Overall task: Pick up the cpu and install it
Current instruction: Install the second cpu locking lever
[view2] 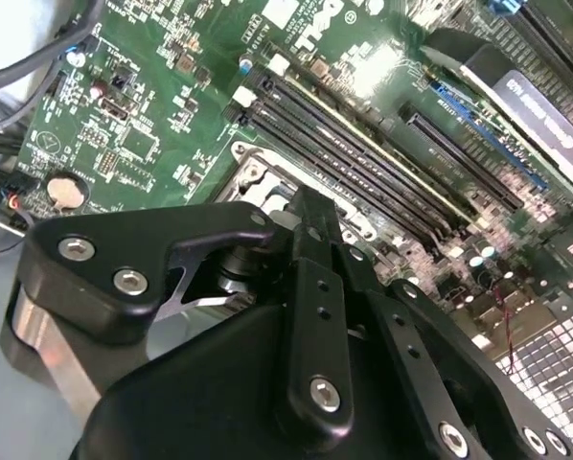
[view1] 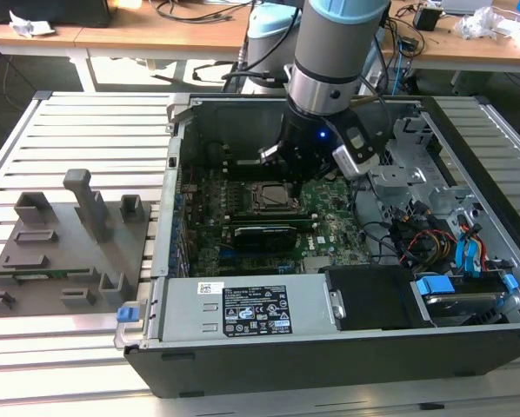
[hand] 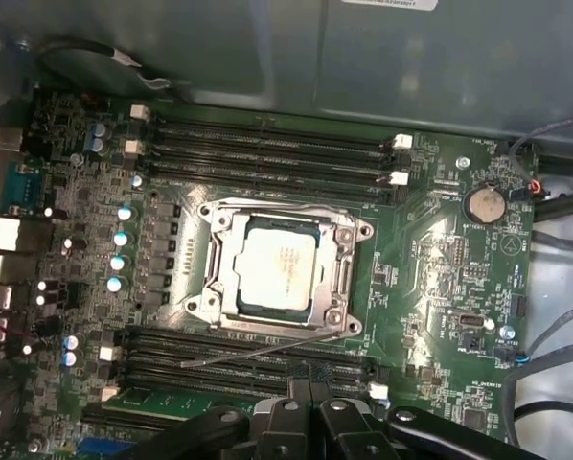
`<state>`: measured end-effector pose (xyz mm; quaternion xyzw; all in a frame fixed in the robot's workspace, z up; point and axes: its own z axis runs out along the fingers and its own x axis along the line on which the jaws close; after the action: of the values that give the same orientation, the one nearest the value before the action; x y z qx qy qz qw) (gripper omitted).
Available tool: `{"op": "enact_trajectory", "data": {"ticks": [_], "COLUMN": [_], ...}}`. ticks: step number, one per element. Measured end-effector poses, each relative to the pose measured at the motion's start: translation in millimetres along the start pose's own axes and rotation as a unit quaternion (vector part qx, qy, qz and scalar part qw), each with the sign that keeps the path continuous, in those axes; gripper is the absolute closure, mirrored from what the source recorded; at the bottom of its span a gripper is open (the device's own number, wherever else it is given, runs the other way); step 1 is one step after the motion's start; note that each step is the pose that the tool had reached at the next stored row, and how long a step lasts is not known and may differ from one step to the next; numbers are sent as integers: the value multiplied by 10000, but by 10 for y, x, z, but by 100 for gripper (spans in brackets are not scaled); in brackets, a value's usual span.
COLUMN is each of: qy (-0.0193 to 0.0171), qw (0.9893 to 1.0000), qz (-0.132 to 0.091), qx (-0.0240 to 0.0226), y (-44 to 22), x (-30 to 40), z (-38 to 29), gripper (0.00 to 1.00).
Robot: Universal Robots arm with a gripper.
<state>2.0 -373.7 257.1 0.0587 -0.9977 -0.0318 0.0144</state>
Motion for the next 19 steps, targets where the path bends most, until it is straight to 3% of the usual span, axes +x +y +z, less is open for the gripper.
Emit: {"op": "enact_trajectory", "data": {"ticks": [2, 5, 8, 10, 19], "qy": [-8, -15, -16, -16, -19], "qw": [10000, 9999, 9999, 9999, 9999], "qz": [-2, -4, -4, -5, -5], "qx": [-72, -128, -134, -143, -160], "y": [-56, -81, -74, -71, -71], "x": [34, 103, 217, 253, 345], "z": [9, 40, 141, 168, 334], "gripper": [89, 89, 89, 89, 89]}}
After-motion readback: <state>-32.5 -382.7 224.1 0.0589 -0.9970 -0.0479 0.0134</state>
